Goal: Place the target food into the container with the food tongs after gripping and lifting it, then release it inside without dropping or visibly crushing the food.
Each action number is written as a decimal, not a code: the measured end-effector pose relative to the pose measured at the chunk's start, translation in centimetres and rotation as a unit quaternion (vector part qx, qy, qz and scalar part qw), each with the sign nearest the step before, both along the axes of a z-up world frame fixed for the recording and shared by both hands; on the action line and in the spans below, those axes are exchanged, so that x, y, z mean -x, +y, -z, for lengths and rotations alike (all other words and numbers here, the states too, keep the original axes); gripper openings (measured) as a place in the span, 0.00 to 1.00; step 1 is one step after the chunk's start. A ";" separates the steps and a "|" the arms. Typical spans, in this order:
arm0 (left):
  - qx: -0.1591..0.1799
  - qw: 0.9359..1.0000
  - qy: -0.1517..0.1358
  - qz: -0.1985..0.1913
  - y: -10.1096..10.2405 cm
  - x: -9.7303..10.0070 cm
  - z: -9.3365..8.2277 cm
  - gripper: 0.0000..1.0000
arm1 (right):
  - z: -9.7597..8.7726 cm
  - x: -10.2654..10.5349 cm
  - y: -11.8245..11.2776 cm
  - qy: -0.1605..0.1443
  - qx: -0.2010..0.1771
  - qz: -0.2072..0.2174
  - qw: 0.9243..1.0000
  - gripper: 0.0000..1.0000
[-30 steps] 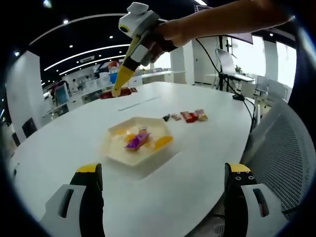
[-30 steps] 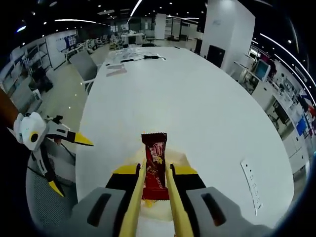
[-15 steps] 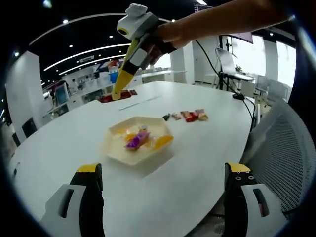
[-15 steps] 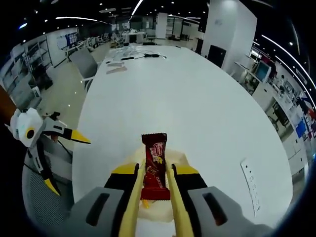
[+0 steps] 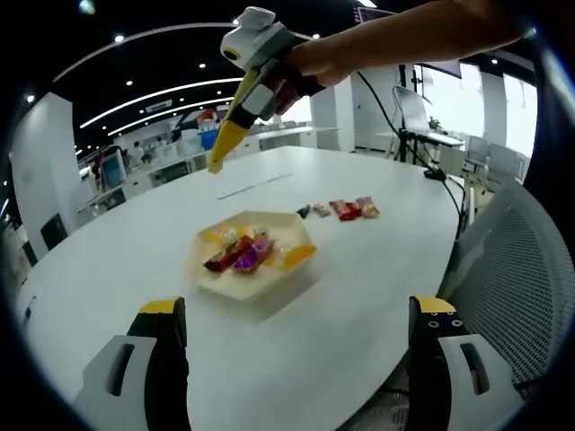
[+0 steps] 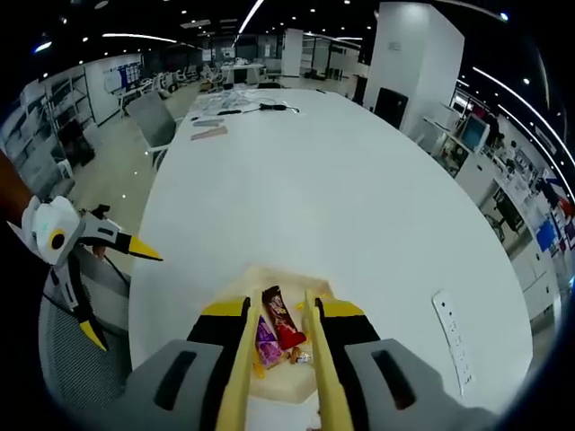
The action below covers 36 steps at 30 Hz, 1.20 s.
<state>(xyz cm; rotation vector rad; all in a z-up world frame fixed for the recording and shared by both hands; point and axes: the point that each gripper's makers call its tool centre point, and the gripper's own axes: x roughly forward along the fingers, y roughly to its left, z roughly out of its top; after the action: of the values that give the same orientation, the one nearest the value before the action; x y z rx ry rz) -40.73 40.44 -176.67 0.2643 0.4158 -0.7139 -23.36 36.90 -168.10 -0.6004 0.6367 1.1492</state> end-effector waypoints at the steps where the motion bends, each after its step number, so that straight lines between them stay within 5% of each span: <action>1: -0.001 1.000 0.001 0.001 0.0 0.0 0.0 1.00 | -0.3 0.0 -0.2 -0.005 -0.002 0.000 1.000 0.28; 12: 0.001 1.000 0.004 0.005 -0.1 0.1 0.1 1.00 | -2.9 0.1 -4.0 -0.025 -0.030 0.025 0.999 0.27; 20: 0.005 1.000 0.006 0.011 -0.4 0.3 0.1 1.00 | -3.4 0.7 -9.5 -0.035 -0.051 0.065 0.996 0.28; 36: 0.023 0.999 0.014 0.027 -1.1 0.8 0.0 1.00 | -3.2 4.5 -17.5 -0.073 -0.097 0.175 0.977 0.27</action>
<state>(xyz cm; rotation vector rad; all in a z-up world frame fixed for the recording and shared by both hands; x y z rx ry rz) -41.49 39.33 -176.67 0.2231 0.4205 -0.7807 -27.82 19.41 -164.88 -0.3838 0.4742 0.8164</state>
